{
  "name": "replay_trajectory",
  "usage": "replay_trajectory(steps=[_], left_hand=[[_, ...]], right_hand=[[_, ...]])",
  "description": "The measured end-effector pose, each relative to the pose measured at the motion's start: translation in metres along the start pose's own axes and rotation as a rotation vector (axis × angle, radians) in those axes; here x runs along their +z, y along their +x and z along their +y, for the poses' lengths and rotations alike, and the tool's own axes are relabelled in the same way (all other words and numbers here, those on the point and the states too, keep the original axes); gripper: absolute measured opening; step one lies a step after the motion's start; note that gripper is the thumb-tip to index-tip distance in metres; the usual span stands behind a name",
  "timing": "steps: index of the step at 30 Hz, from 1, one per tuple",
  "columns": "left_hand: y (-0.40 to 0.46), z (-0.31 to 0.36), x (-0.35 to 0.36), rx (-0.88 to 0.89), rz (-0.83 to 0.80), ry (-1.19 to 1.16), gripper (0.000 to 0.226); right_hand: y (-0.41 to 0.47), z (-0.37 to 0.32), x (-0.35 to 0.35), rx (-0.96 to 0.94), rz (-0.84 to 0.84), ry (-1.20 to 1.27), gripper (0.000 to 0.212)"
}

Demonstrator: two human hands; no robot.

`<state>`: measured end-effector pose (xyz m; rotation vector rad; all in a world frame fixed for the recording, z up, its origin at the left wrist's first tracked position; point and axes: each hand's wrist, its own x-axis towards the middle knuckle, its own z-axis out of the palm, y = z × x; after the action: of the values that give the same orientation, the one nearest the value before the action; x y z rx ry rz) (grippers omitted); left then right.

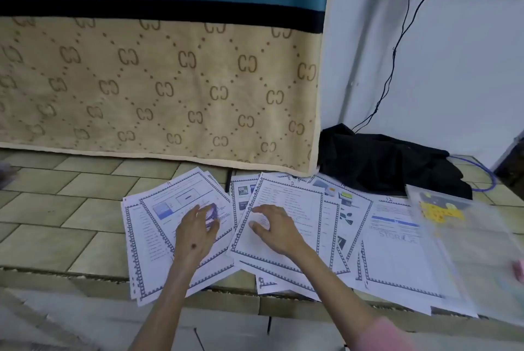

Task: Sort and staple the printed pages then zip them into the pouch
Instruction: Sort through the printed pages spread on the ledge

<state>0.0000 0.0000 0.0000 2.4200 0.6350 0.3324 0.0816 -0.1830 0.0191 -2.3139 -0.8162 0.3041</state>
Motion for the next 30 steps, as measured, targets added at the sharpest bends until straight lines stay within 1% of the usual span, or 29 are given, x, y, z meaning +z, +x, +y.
replay_trajectory(steps=[2,3,4,5,6,7,8,9,11,13,14,15,16,17,18,20,21,22,23,24,25,26,27,28,30], left_hand=[[-0.001,-0.013,0.013,-0.121,-0.108,0.187,0.055],[-0.004,-0.024,0.022,-0.141,-0.16,0.264,0.061],[-0.014,-0.027,0.026,-0.175,-0.192,0.265,0.07],[-0.018,-0.034,0.034,-0.147,-0.164,0.276,0.082],[-0.024,-0.037,0.038,-0.137,-0.137,0.267,0.098],[-0.025,-0.043,0.041,-0.122,-0.125,0.281,0.113],[-0.025,-0.044,0.037,-0.131,-0.148,0.291,0.122],[-0.022,-0.048,0.035,-0.119,-0.157,0.318,0.125],[-0.016,-0.051,0.022,-0.092,-0.245,0.32,0.123],[-0.009,-0.056,0.007,-0.079,-0.333,0.266,0.119],[-0.006,-0.06,0.001,-0.096,-0.36,0.202,0.114],[-0.004,-0.064,-0.004,-0.116,-0.351,0.134,0.102],[-0.002,-0.069,-0.007,-0.159,-0.3,0.082,0.085],[0.0,-0.073,-0.007,-0.208,-0.201,0.039,0.074],[0.002,-0.078,-0.006,-0.295,-0.101,-0.018,0.069],[0.01,-0.081,-0.007,-0.467,0.073,-0.182,0.067],[0.016,-0.081,-0.008,-0.525,0.13,-0.277,0.067],[0.023,-0.08,-0.011,-0.574,0.169,-0.397,0.068],[0.029,-0.08,-0.014,-0.615,0.208,-0.527,0.068],[0.036,-0.08,-0.017,-0.659,0.234,-0.648,0.068],[0.042,-0.081,-0.019,-0.702,0.242,-0.729,0.068],[0.049,-0.085,-0.02,-0.735,0.239,-0.774,0.068],[0.055,-0.09,-0.021,-0.747,0.217,-0.781,0.067],[0.06,-0.094,-0.022,-0.751,0.178,-0.774,0.063],[0.066,-0.098,-0.025,-0.727,0.076,-0.76,0.048]], right_hand=[[0.003,0.014,0.012,0.065,-0.105,-0.183,0.06],[0.002,0.026,0.022,0.094,-0.15,-0.239,0.071],[-0.005,0.034,0.03,0.112,-0.19,-0.262,0.086],[-0.007,0.048,0.041,0.093,-0.176,-0.302,0.1],[-0.01,0.056,0.048,0.078,-0.154,-0.333,0.104],[-0.013,0.062,0.054,0.061,-0.113,-0.366,0.101],[-0.015,0.062,0.054,0.055,-0.087,-0.38,0.095],[-0.015,0.062,0.055,0.043,-0.06,-0.386,0.092],[-0.013,0.063,0.056,0.041,-0.072,-0.404,0.091],[-0.012,0.06,0.058,0.054,-0.07,-0.42,0.097],[-0.01,0.061,0.058,0.07,-0.078,-0.432,0.101],[-0.007,0.06,0.057,0.077,-0.088,-0.454,0.103],[-0.003,0.056,0.055,0.098,-0.099,-0.482,0.102],[0.002,0.052,0.055,0.117,-0.095,-0.503,0.097],[0.007,0.046,0.056,0.124,-0.084,-0.527,0.089],[0.02,0.031,0.06,0.109,-0.048,-0.593,0.068],[0.027,0.021,0.062,0.091,-0.06,-0.571,0.058],[0.035,0.013,0.068,0.029,-0.049,-0.551,0.052],[0.04,0.005,0.076,-0.067,-0.063,-0.466,0.05],[0.044,-0.003,0.085,-0.176,-0.068,-0.361,0.055],[0.048,-0.01,0.094,-0.206,-0.142,-0.236,0.066],[0.049,-0.015,0.103,-0.201,-0.243,-0.169,0.077],[0.051,-0.017,0.112,-0.219,-0.284,-0.188,0.085],[0.051,-0.018,0.119,-0.239,-0.278,-0.219,0.09],[0.051,-0.015,0.127,-0.258,-0.249,-0.25,0.094]])
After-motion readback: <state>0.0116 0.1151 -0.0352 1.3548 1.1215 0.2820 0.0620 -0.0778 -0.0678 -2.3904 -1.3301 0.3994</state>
